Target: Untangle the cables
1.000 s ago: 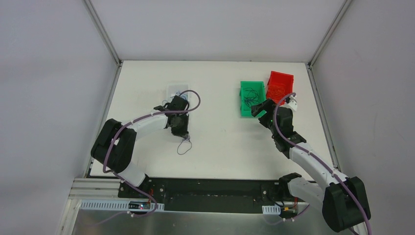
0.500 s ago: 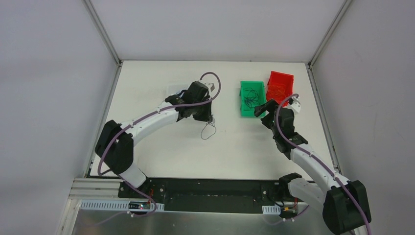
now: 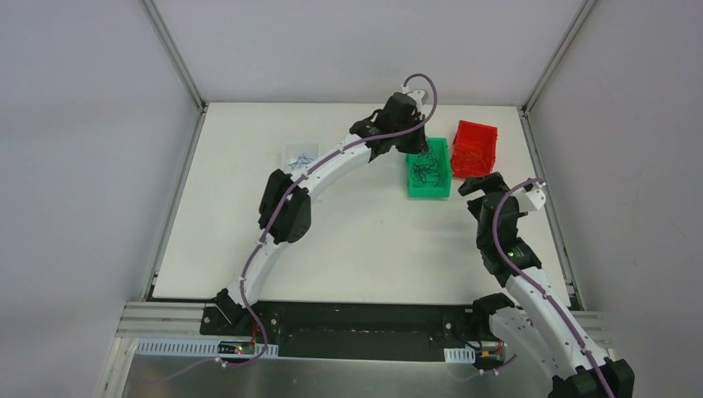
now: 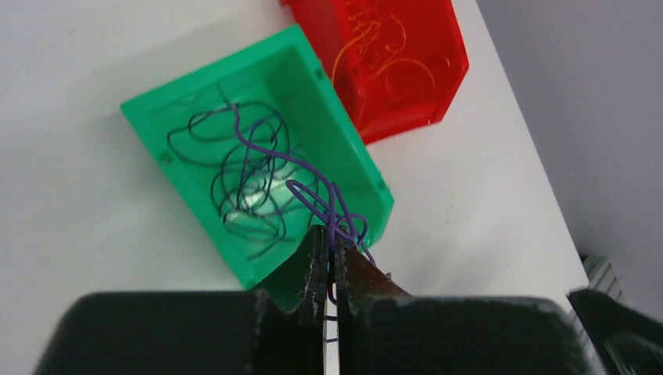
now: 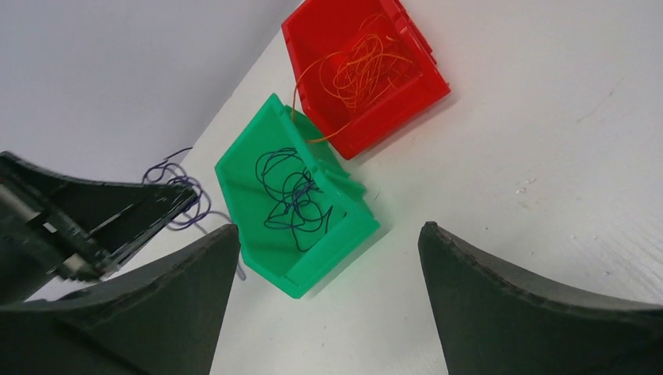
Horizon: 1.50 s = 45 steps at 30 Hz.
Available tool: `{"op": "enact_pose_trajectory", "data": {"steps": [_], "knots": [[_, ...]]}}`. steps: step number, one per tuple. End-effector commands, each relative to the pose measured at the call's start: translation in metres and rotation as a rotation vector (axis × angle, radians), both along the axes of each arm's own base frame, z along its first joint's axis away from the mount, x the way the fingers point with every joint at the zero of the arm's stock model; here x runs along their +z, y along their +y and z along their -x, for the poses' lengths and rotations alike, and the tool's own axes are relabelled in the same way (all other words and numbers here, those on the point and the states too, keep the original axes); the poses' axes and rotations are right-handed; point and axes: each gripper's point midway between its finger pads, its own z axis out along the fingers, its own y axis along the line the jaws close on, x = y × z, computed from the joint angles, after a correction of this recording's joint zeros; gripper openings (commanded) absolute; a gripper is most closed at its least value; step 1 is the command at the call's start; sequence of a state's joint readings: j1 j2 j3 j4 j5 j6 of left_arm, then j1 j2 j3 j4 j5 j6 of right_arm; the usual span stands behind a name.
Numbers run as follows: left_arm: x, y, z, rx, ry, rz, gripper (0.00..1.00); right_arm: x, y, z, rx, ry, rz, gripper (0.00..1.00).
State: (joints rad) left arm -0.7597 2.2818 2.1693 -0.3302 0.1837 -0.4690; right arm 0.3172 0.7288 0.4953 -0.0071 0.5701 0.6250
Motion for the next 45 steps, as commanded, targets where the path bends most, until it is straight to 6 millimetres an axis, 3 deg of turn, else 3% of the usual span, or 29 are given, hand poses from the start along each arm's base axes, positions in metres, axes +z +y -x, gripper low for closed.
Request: {"op": "enact_pose_trajectory", "data": {"steps": [1,6,8,9,11,14,23,27,28,31,32,33,38,42,45], "knots": [[-0.019,-0.028,-0.032,0.026,0.03,0.082,0.0,0.014,-0.016,0.003,-0.084,-0.044,0.01,0.88],[-0.081,-0.035,-0.065,0.139,0.084,0.099,0.0,0.014,-0.011,0.0,-0.059,-0.034,-0.002,0.88],[-0.081,-0.042,-0.068,0.135,0.083,0.131,0.0,0.013,-0.01,-0.001,-0.056,-0.03,-0.002,0.88],[-0.077,-0.043,-0.069,0.133,0.075,0.138,0.01,0.013,-0.01,-0.001,-0.057,-0.03,-0.003,0.88],[-0.073,-0.041,-0.07,0.134,0.056,0.128,0.14,0.012,-0.009,-0.002,-0.055,-0.027,-0.005,0.88],[-0.059,-0.032,-0.069,0.132,0.014,0.101,0.45,0.011,-0.009,-0.003,-0.051,-0.021,-0.005,0.88],[0.016,-0.026,-0.032,0.036,-0.047,0.126,0.63,0.006,-0.004,-0.007,-0.029,0.005,-0.003,0.88],[0.04,-0.01,-0.01,0.022,-0.066,0.102,0.73,0.006,-0.003,-0.008,-0.017,0.012,0.004,0.88],[0.053,-0.003,-0.004,0.022,-0.077,0.101,0.75,0.006,-0.003,-0.008,-0.014,0.012,0.007,0.88],[0.062,0.021,0.016,0.029,-0.072,0.059,0.85,0.006,0.001,-0.008,0.014,0.014,0.016,0.89],[0.065,0.032,0.023,0.039,-0.078,0.042,0.94,0.01,0.003,-0.01,0.026,-0.005,0.012,0.89],[0.056,0.047,0.029,0.071,-0.069,0.006,0.98,0.013,0.006,-0.011,0.04,-0.014,0.013,0.89],[0.074,0.129,0.057,0.218,-0.176,-0.115,0.99,0.03,0.011,-0.007,0.097,-0.086,0.021,0.91],[0.081,0.186,0.089,0.27,-0.249,-0.182,0.99,0.051,0.03,0.0,0.23,-0.157,0.03,0.91],[0.078,0.239,0.11,0.421,-0.28,-0.207,0.99,0.062,0.043,0.013,0.328,-0.173,0.026,0.91]]}}
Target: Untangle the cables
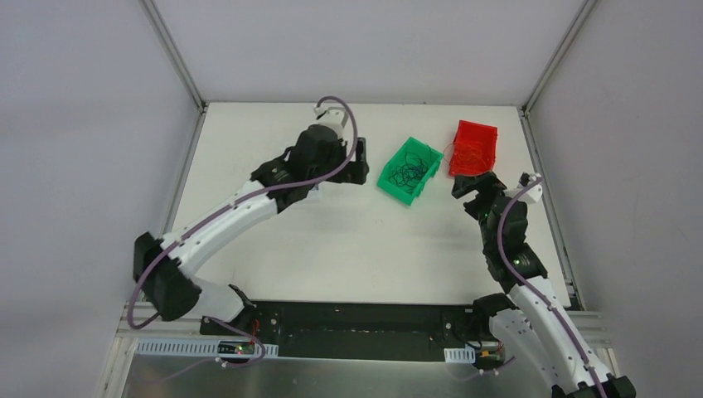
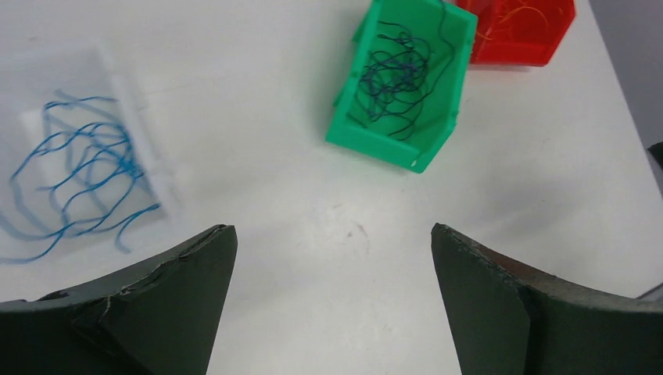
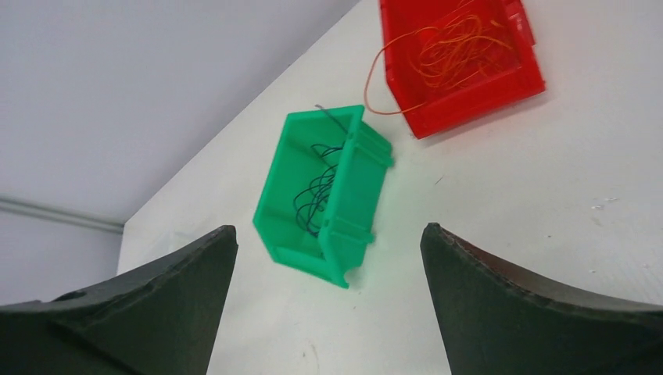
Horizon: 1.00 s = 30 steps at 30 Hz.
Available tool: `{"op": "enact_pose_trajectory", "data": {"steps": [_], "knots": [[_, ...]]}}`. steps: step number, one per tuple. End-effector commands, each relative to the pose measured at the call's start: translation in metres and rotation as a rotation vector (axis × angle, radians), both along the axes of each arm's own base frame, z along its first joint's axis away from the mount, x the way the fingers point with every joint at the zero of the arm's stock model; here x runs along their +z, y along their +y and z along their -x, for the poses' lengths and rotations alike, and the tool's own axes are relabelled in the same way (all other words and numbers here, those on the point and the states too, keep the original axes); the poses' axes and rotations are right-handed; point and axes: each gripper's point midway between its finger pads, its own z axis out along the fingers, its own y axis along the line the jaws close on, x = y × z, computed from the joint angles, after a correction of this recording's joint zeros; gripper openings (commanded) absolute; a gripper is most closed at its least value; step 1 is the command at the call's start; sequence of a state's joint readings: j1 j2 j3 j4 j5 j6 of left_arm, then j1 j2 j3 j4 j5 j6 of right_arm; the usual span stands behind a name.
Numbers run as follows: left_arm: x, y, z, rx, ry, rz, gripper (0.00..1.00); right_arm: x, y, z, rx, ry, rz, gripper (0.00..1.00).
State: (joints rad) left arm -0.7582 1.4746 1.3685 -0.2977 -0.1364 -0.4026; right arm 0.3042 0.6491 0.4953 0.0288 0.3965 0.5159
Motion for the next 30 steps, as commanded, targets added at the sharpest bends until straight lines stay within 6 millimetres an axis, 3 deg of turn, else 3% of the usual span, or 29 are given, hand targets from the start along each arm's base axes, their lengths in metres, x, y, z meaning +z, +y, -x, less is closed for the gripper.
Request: {"op": "enact_pose_trajectory", "data": {"steps": [1,5,10,16,22,26,30], "knots": [[0.005,0.08,0.023,0.199,-0.119,-0.073,0.99,0.038,0.022,0.013,0.161,-0.095,-0.005,0.92],[-0.019,0.122,0.052,0.243,-0.171,-0.089,0.99,0.026,0.018,0.03,0.179,-0.082,0.025,0.98],[-0.043,0.154,0.075,0.301,-0.205,-0.049,0.99,0.004,0.013,0.046,0.191,-0.055,0.059,0.99],[-0.083,0.207,0.082,0.501,-0.268,-0.14,0.99,-0.045,-0.02,0.045,0.037,0.036,0.177,0.99],[-0.11,0.223,0.089,0.578,-0.259,-0.122,0.99,-0.074,-0.026,0.047,0.019,0.087,0.207,0.99],[-0.112,0.224,0.092,0.587,-0.262,-0.085,0.99,-0.074,-0.027,0.047,0.014,0.039,0.206,0.99],[-0.11,0.223,0.09,0.585,-0.267,-0.086,0.99,-0.076,-0.046,0.042,-0.101,0.05,0.237,0.99]]}}
